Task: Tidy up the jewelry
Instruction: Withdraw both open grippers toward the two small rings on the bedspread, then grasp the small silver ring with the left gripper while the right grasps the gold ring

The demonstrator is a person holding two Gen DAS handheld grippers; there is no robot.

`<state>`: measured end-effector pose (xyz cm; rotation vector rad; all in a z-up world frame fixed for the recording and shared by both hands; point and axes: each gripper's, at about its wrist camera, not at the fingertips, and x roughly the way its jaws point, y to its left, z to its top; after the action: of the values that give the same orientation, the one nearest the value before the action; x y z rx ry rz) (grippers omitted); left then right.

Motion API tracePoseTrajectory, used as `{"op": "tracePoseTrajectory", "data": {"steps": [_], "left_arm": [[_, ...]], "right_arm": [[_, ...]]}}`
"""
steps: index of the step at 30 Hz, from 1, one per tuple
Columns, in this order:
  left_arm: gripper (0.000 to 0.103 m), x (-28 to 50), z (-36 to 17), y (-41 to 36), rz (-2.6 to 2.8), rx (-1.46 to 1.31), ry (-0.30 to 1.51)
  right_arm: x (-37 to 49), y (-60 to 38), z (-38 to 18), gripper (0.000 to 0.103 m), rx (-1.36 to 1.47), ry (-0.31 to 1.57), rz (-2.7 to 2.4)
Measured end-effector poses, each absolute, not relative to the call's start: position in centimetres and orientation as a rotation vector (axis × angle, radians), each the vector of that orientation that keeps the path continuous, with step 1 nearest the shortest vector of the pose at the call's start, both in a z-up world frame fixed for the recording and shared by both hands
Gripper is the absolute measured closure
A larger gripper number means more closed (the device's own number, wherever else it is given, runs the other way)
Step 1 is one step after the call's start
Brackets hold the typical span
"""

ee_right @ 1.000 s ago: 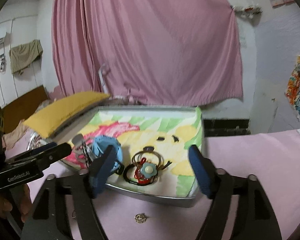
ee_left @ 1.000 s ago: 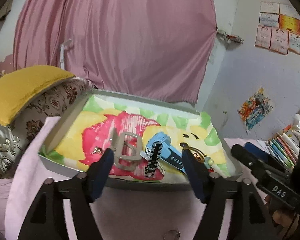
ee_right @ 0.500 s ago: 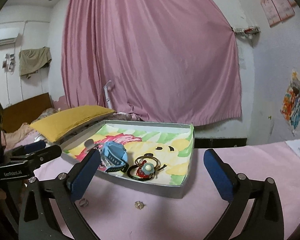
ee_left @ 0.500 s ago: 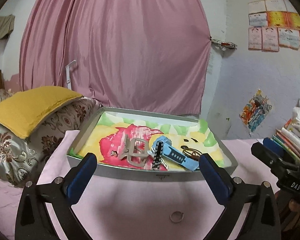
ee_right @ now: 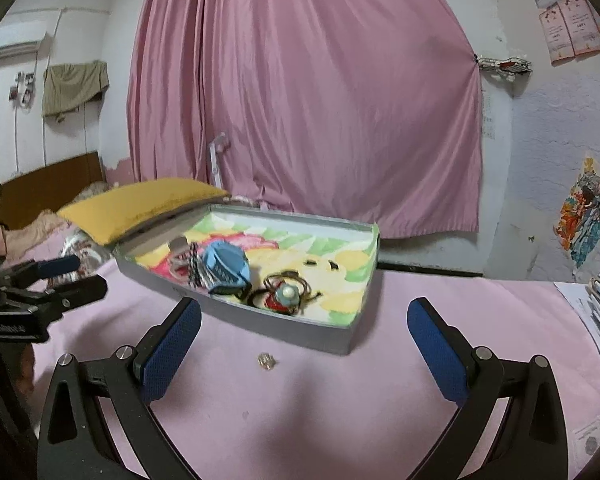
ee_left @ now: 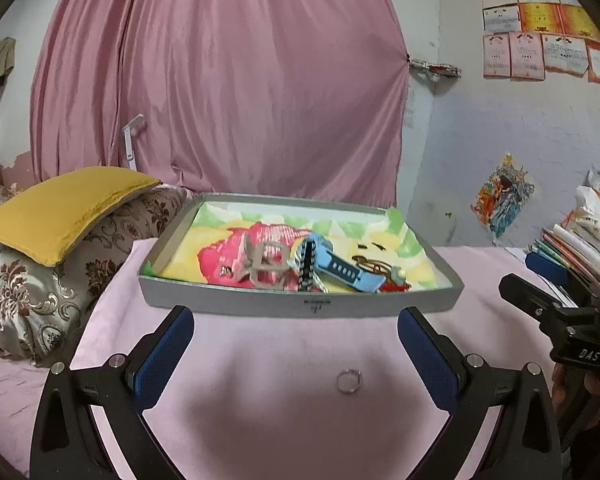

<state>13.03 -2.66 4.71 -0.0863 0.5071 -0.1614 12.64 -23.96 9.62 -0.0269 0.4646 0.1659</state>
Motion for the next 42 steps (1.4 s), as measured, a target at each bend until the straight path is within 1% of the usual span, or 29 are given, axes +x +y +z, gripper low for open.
{"op": "tracePoseTrajectory", "data": {"steps": [13,21,25,28,32,33,35,39,41,42], "left_arm": [[0.001,14.0,1.9,-2.2,-0.246,-0.148,0.684],[0.013,14.5,1.0,-2.8,-0.273,-0.143,0.747],[0.023,14.7,0.6,-3.1,-0.303,-0.15,0.772],[0.031,14.8,0.4,-3.5,-0.321,-0.137,0.788],[0.042,14.9,0.4,-4.1,-0.348,-0.116,0.804],[0.042,14.9,0.4,-4.3,-0.354,-0.11,0.808],[0.05,15.0,0.3,-4.6,-0.368,-0.099,0.817],[0.055,15.1,0.3,-5.2,-0.388,-0.078,0.829],[0.062,15.2,0.2,-5.5,-0.397,-0.071,0.836],[0.063,15.3,0.2,-5.7,-0.4,-0.067,0.841]], "right_arm": [[14.5,-23.6,6.8,0.002,-0.009,0.703,0.278],[15.3,-23.0,5.8,0.002,-0.022,0.779,0.291],[15.4,-23.2,5.7,0.004,-0.018,0.791,0.295],[15.6,-23.2,5.6,0.01,-0.019,0.804,0.3],[15.9,-22.9,5.3,0.028,-0.023,0.826,0.32],[16.0,-22.8,5.2,0.03,-0.025,0.831,0.324],[16.1,-22.6,5.1,0.041,-0.032,0.84,0.334],[16.5,-22.0,4.9,0.051,-0.054,0.86,0.348],[16.7,-21.8,4.7,0.058,-0.061,0.868,0.354],[16.8,-21.6,4.6,0.06,-0.065,0.872,0.359]]}}
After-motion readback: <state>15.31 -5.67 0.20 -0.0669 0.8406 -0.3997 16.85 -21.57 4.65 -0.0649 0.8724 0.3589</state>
